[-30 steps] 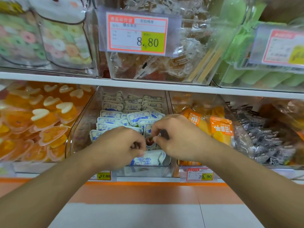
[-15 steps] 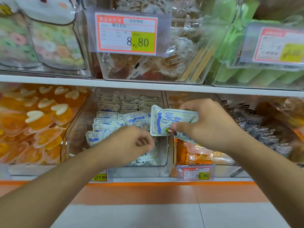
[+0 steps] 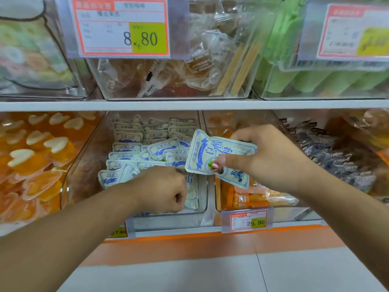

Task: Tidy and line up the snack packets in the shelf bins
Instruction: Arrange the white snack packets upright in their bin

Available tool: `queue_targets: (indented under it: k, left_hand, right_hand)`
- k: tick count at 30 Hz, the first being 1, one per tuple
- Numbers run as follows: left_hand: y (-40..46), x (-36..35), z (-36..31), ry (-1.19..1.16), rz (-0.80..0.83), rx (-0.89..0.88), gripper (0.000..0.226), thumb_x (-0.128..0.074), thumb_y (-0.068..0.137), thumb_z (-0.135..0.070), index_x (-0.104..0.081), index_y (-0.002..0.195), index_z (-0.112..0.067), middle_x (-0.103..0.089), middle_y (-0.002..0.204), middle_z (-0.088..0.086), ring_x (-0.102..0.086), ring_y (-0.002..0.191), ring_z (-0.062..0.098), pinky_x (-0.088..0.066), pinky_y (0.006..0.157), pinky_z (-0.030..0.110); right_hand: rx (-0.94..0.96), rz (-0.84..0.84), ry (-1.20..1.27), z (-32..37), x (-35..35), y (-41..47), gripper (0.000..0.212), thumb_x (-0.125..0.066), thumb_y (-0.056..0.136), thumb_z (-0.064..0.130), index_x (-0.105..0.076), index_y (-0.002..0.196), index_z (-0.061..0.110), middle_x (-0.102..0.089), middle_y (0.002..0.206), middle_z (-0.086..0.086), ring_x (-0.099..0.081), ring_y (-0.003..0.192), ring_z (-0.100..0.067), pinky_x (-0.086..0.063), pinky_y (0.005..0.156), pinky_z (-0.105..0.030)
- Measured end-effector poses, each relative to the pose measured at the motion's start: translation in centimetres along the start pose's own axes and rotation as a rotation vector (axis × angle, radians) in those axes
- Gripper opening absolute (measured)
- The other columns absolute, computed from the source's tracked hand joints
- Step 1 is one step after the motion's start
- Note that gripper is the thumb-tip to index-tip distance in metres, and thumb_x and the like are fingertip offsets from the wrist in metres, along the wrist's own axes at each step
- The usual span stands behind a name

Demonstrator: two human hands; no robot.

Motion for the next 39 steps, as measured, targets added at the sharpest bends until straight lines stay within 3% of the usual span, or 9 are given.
queue_targets:
  k: [7,12,15,18,22,28,33,36,39]
  left_hand:
    - [-1.9,3.1,1.0,-0.327,-0.192,0.073,0.015,-0.060,0.093,-0.028,-0.061,0.080,-0.021,-0.063,0.077,-0.002,-0.058,0.070,0.016,-0.048,0.062,0.029]
    - [-5.5,4.6,1.8,-0.698,-0.349,0.212,0.016,-0.055,0.103,-0.030,-0.055,0.087,-0.026,-0.056,0.069,-0.015,-0.045,0.053,0.005,-0.038,0.051,0.019]
    - [-6.9,4.6,2.6,-0.870,-0.457,0.322,0.017,-0.050,0.105,-0.033,-0.054,0.091,-0.023,-0.046,0.059,-0.011,-0.039,0.047,0.008,-0.039,0.053,0.032]
    - [-8.1,4.4,3.3,-1.227,-0.535,0.465,0.019,-0.049,0.106,-0.033,-0.056,0.093,-0.021,-0.055,0.088,-0.012,-0.072,0.058,0.017,-0.044,0.060,0.038]
    - [-9.3,4.6,2.4,-1.573,-0.588,0.529,0.018,-0.050,0.108,-0.026,-0.058,0.094,-0.017,-0.060,0.127,0.010,-0.076,0.073,0.044,-0.063,0.071,0.045]
    - [-10.6,6.1,0.6,-1.855,-0.715,0.439,0.011,-0.055,0.103,-0.010,-0.064,0.098,-0.011,-0.068,0.124,0.021,-0.073,0.086,0.053,-0.057,0.069,0.070]
    - [-10.3,6.2,-0.7,-1.963,-0.652,0.334,0.039,-0.048,0.105,-0.040,-0.069,0.127,-0.017,-0.074,0.121,0.011,-0.073,0.105,0.039,-0.052,0.101,0.058]
    - [-10.0,5.3,0.0,-2.087,-0.698,0.354,0.054,-0.043,0.105,-0.045,-0.068,0.121,0.000,-0.074,0.119,0.016,-0.073,0.107,0.030,-0.060,0.092,0.044]
    - [-9.9,3.9,0.4,-1.965,-0.654,0.372,0.030,-0.062,0.093,-0.027,-0.077,0.110,-0.008,-0.075,0.118,0.014,-0.075,0.101,0.021,-0.063,0.079,0.028]
  right_hand:
    - [-0.012,0.013,0.080,-0.1,-0.1,-0.1,0.022,-0.084,0.084,0.036,-0.074,0.081,0.017,-0.070,0.064,0.002,-0.051,0.043,-0.004,-0.036,0.044,-0.022]
    - [-0.045,0.012,0.200,-0.2,-0.4,-0.4,0.028,-0.083,0.085,0.037,-0.071,0.085,0.013,-0.075,0.080,-0.013,-0.051,0.054,-0.014,-0.036,0.055,-0.029]
    - [-0.066,0.040,0.280,-0.1,-0.9,-0.4,0.031,-0.084,0.085,0.039,-0.071,0.088,0.012,-0.075,0.084,-0.020,-0.052,0.058,-0.020,-0.035,0.059,-0.035]
    - [-0.076,0.043,0.373,0.1,-1.3,-0.4,0.019,-0.081,0.090,0.033,-0.073,0.086,0.016,-0.078,0.083,-0.012,-0.067,0.068,-0.027,-0.041,0.066,-0.041]
    - [-0.101,0.066,0.467,0.6,-2.7,-0.6,0.033,-0.083,0.083,0.047,-0.072,0.092,0.017,-0.077,0.095,-0.018,-0.070,0.081,-0.034,-0.047,0.073,-0.051]
    - [-0.085,0.075,0.530,2.2,-4.1,-1.5,0.021,-0.076,0.094,0.037,-0.071,0.098,0.017,-0.081,0.096,-0.005,-0.078,0.093,-0.030,-0.058,0.092,-0.062]
    - [-0.079,0.052,0.568,3.0,-5.1,-2.1,0.037,-0.081,0.080,0.046,-0.069,0.097,0.015,-0.079,0.096,-0.009,-0.076,0.092,-0.036,-0.059,0.082,-0.065]
    - [-0.102,0.055,0.578,2.7,-5.9,-2.2,0.039,-0.081,0.072,0.047,-0.067,0.093,0.017,-0.078,0.097,-0.011,-0.073,0.094,-0.043,-0.061,0.082,-0.063]
    - [-0.071,0.104,0.583,2.9,-6.5,-2.5,0.020,-0.083,0.085,0.026,-0.067,0.092,0.015,-0.080,0.097,-0.007,-0.075,0.096,-0.038,-0.059,0.087,-0.055]
Point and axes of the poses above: each hand's wrist, its own y-axis towards the middle knuckle, its own x-axis out of the back of the hand, z = x × y, the point moved 5 cm from there along y, towards the middle knuckle
